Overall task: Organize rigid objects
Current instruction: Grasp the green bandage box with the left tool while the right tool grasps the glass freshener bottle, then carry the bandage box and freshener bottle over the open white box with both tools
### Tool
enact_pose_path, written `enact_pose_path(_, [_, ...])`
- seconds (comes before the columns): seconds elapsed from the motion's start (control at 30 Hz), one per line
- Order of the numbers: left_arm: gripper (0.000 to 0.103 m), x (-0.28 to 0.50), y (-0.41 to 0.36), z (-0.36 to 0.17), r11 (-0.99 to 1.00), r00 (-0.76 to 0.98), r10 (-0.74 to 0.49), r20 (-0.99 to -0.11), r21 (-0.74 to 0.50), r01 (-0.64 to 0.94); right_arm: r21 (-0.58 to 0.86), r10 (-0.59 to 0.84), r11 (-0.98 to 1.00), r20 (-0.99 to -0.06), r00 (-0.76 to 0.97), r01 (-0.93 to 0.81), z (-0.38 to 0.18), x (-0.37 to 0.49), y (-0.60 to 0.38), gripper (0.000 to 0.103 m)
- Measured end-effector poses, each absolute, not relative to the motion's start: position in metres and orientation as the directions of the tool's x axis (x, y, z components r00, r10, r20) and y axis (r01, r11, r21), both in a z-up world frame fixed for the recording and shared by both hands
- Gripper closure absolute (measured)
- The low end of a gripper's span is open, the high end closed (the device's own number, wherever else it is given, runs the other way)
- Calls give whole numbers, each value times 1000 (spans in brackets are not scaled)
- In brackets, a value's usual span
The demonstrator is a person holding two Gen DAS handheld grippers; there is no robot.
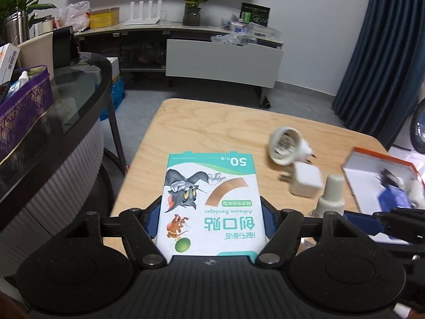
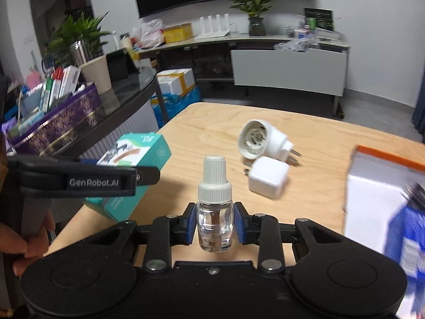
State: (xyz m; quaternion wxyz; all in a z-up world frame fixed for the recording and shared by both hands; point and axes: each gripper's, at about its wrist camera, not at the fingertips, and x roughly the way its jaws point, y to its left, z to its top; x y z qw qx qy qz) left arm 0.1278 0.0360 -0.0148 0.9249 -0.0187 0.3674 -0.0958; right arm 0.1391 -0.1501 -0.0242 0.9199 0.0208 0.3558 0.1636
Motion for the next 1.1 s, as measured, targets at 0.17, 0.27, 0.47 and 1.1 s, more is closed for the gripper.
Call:
enact_pose_path(0.17, [32,101,23,0,974,725,-223,-652,-117,194,181,294,956,-601,743,-232,-2,103,-171,66])
enact_pose_path(0.27, [32,84,8,10,965,733,-255,-631,-117,235,194,273,961,-566,778,-196,10,78,-186,66])
enact_pose_path(0.47, [32,48,-26,23,941,736,-323,-595,-122,315,179,180,979,-526,831,-99,27,29,-226,66])
enact_pose_path(1.1, [32,5,-139,8,883,677,-441,-589,-147,446,151,-45,979,-490,871,136,32,-65,-333,66])
